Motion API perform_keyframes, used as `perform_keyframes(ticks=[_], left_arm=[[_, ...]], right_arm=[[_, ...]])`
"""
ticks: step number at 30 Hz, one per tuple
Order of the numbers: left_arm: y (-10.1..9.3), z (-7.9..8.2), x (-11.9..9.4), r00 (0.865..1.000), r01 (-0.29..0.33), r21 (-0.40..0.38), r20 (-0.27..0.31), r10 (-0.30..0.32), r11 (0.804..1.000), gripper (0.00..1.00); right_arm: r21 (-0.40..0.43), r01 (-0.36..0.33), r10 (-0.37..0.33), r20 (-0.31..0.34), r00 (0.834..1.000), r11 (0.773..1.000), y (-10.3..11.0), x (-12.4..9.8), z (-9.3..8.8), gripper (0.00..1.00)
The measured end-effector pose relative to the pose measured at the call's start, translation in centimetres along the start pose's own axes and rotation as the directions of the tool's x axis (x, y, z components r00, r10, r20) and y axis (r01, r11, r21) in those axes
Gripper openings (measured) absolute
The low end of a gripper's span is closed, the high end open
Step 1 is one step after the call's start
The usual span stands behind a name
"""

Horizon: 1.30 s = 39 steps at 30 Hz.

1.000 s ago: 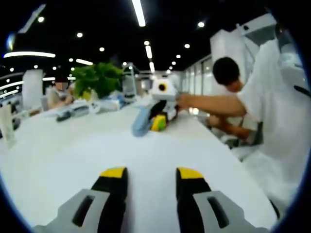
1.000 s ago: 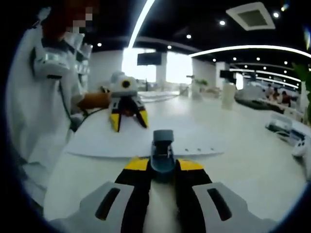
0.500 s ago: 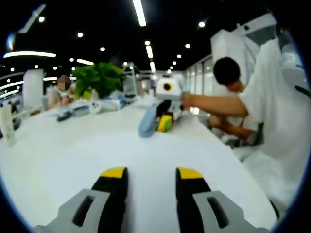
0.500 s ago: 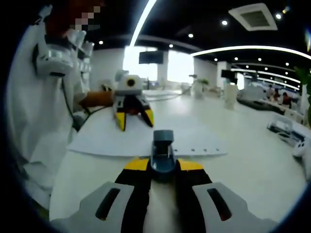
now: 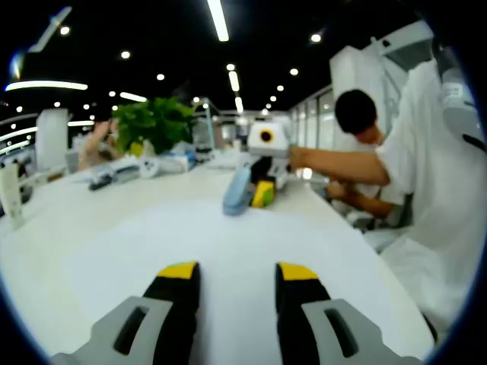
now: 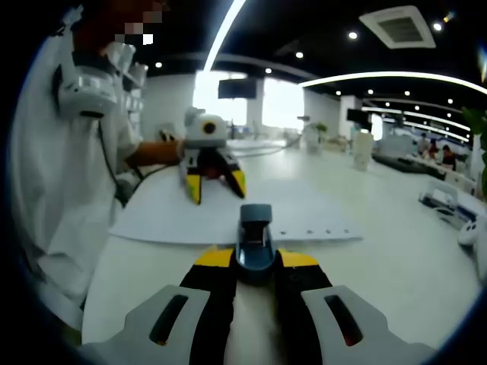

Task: Pick up the paper insert the paper into the punch align the paper edges press the punch to punch holes

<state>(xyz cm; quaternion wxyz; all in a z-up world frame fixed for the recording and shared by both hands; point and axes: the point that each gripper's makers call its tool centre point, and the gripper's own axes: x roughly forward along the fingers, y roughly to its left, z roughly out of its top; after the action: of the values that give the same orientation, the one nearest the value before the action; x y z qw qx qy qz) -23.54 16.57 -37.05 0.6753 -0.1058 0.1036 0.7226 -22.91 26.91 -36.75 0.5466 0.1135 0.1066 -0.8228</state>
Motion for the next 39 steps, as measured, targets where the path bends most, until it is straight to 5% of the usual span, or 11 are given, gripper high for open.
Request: perform_keyframes(ticks=[27,32,39], left_arm=[[-0.1,0.0,0.0,1.0,0.001,0.005,0.002,-0.001,1.0,0.41],[-0.3,0.1,0.0,1.0,0.007,0.024,0.007,-0.007,1.0,0.51],[-0.4,1.1,-0.4,0.998,0.017,0.001,0.059,-0.017,1.0,0.53]], right_arm=[[0.011,0.004,-0.004,0.004,1.0,1.0,-0.2,0.0,0.2,0.23],[0.03,0.018,-0.019,0.029,0.999,0.999,-0.3,-0.4,0.8,0.27],[0.076,0.079,-0.083,0.052,0.995,0.994,0.3,-2.1,0.9,0.31]])
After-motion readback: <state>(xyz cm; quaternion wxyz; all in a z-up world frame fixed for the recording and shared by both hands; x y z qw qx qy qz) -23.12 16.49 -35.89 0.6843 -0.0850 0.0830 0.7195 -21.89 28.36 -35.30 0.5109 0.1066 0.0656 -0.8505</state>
